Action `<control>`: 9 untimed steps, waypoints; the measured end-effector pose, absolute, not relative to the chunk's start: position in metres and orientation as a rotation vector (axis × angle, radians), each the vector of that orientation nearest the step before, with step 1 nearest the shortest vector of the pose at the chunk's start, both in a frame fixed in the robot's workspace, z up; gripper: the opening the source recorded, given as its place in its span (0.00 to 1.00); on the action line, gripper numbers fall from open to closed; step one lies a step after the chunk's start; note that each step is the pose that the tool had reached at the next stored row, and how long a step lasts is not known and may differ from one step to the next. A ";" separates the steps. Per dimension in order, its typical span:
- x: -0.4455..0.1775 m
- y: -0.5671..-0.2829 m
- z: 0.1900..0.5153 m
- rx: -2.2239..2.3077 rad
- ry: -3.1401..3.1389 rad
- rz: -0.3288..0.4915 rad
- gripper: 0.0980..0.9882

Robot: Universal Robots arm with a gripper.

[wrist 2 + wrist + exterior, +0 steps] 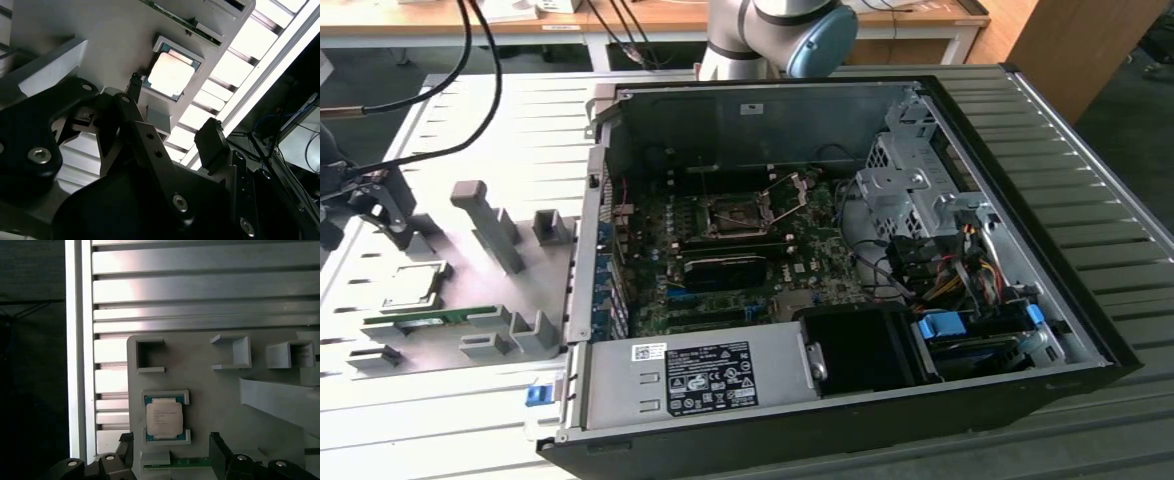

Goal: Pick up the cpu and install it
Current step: 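Pick up the cpu and move it towards the insertion slot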

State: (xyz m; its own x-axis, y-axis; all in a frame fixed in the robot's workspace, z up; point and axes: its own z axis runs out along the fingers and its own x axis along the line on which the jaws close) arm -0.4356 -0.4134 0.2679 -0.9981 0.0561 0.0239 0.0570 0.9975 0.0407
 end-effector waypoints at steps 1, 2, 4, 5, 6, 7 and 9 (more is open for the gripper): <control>-0.436 -0.414 0.266 -0.088 -3.116 -0.064 0.68; -0.436 -0.414 0.264 -0.088 -3.114 -0.063 0.68; -0.437 -0.414 0.261 -0.088 -3.113 -0.063 0.68; -0.437 -0.414 0.259 -0.087 -3.113 -0.065 0.68; -0.438 -0.414 0.258 -0.086 -3.113 -0.065 0.68; -0.440 -0.414 0.257 -0.082 -3.113 -0.068 0.68; -0.442 -0.415 0.256 -0.070 -3.113 -0.078 0.68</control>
